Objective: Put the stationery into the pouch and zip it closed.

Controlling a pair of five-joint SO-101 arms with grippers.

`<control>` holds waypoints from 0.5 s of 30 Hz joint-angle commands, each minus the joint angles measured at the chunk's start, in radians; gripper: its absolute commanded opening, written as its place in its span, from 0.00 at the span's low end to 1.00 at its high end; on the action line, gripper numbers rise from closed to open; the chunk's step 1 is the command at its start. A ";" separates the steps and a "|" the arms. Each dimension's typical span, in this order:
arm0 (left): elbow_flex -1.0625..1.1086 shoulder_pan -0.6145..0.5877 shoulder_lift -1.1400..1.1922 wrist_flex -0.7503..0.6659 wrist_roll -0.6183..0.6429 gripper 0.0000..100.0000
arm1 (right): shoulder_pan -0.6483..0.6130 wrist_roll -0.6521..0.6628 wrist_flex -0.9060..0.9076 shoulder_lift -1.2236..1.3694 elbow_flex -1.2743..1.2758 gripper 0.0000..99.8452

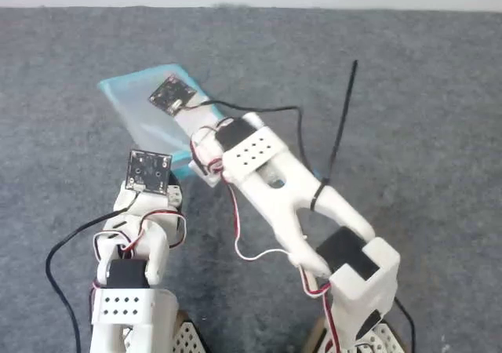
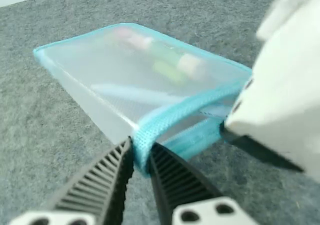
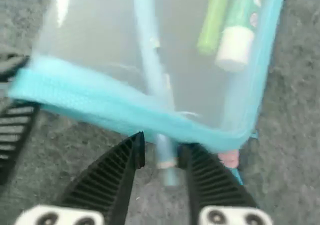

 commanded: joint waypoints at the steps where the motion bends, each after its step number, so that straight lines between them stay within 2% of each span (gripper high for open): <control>1: -0.035 0.008 -0.017 -0.028 -0.014 0.01 | 0.007 0.028 -0.036 -0.022 -0.060 0.32; 7: -0.035 0.008 -0.017 -0.028 -0.014 0.01 | 0.140 0.029 0.022 -0.183 0.020 0.35; 11: -0.035 0.006 -0.017 -0.028 -0.014 0.01 | 0.200 0.074 -0.002 -0.383 0.215 0.35; 15: -0.035 0.003 -0.017 -0.028 -0.012 0.01 | 0.214 0.087 -0.110 -0.624 0.503 0.35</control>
